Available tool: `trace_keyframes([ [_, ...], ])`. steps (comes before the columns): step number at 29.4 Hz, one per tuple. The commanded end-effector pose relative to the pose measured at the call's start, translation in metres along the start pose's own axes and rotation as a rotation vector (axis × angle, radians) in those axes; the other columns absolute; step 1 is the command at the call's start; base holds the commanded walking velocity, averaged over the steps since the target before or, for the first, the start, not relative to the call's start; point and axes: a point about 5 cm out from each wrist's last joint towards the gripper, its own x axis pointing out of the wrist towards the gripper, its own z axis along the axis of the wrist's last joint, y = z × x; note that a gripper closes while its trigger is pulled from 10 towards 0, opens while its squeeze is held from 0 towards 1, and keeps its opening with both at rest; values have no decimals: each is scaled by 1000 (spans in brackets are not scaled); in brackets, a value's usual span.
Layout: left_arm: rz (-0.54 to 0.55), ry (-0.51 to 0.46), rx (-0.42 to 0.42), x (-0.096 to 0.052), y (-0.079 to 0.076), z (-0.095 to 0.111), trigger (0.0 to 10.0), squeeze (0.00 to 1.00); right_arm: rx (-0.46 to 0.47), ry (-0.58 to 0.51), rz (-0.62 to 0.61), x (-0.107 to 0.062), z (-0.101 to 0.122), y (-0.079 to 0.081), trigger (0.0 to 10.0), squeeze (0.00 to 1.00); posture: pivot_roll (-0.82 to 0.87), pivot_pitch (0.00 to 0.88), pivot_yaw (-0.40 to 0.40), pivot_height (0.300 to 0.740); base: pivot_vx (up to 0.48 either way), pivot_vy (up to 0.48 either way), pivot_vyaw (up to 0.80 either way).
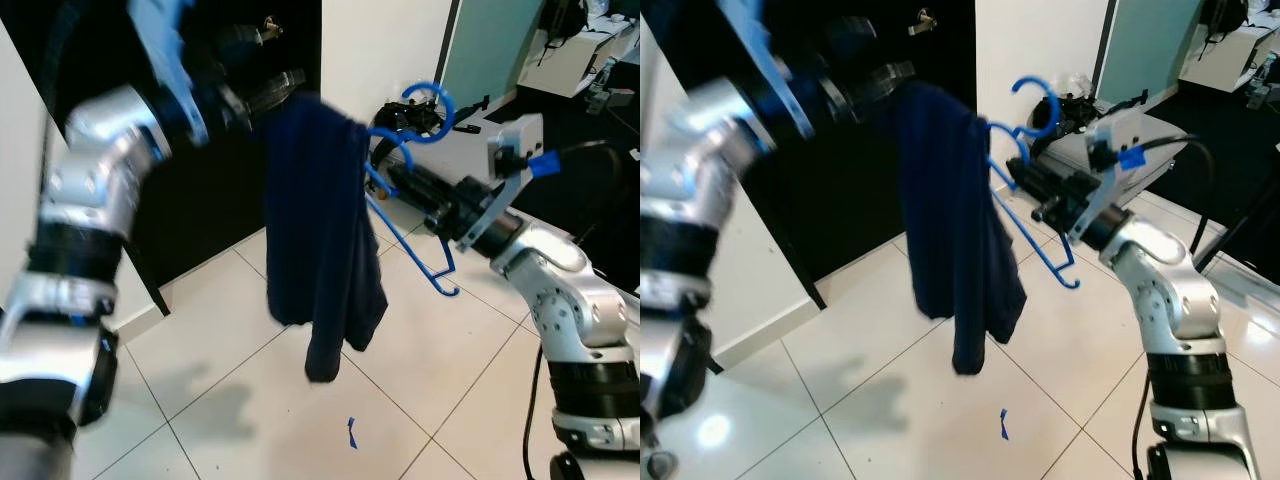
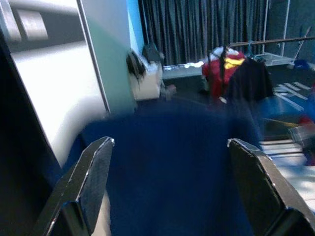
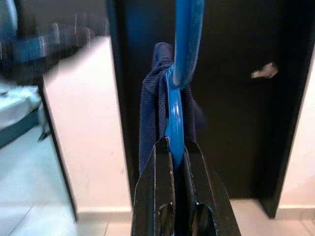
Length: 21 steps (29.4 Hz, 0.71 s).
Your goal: Hang hanger
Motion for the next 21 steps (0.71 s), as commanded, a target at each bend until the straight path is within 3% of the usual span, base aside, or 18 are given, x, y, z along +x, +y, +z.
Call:
trace_keyframes([
  [1, 50, 3, -24, 0, -7, -3, 10000, 0, -9, -62, -12, 4, 9, -2, 0, 0, 97, 50, 22, 740, 0, 0, 0],
  [3, 107, 13, -99, 1, -22, -17, 10000, 0, -2, -77, -18, 6, 9, -3, 0, 0, 96, 51, 20, 740, 0, 0, 0],
  [4, 107, 13, -99, 1, -22, -17, 10000, 0, -2, -77, -18, 6, 9, -3, 0, 0, 96, 51, 20, 740, 0, 0, 0],
  [5, 192, 12, -170, 3, -34, -31, 10000, 0, 18, -95, -28, 11, 9, -3, 0, 0, 93, 54, 20, 740, 0, 0, 0],
  [6, 192, 12, -170, 3, -34, -31, 10000, 0, 18, -95, -28, 11, 9, -3, 0, 0, 93, 54, 20, 740, 0, 0, 0],
  [7, 258, 7, -200, 2, -37, -35, 10000, 0, 30, -103, -28, 15, 8, -2, 0, 0, 93, 54, 20, 740, 0, 0, 0],
  [12, 387, -16, -168, -2, -31, -31, 10000, 0, 55, -98, 4, 22, 1, 5, 0, 0, 98, 57, 11, 740, 0, 0, 0],
  [21, 408, -33, -140, -4, -35, -24, 10000, 0, 81, -95, 20, 27, -5, 9, 0, 0, 102, 61, 6, 740, 0, 0, 0],
])
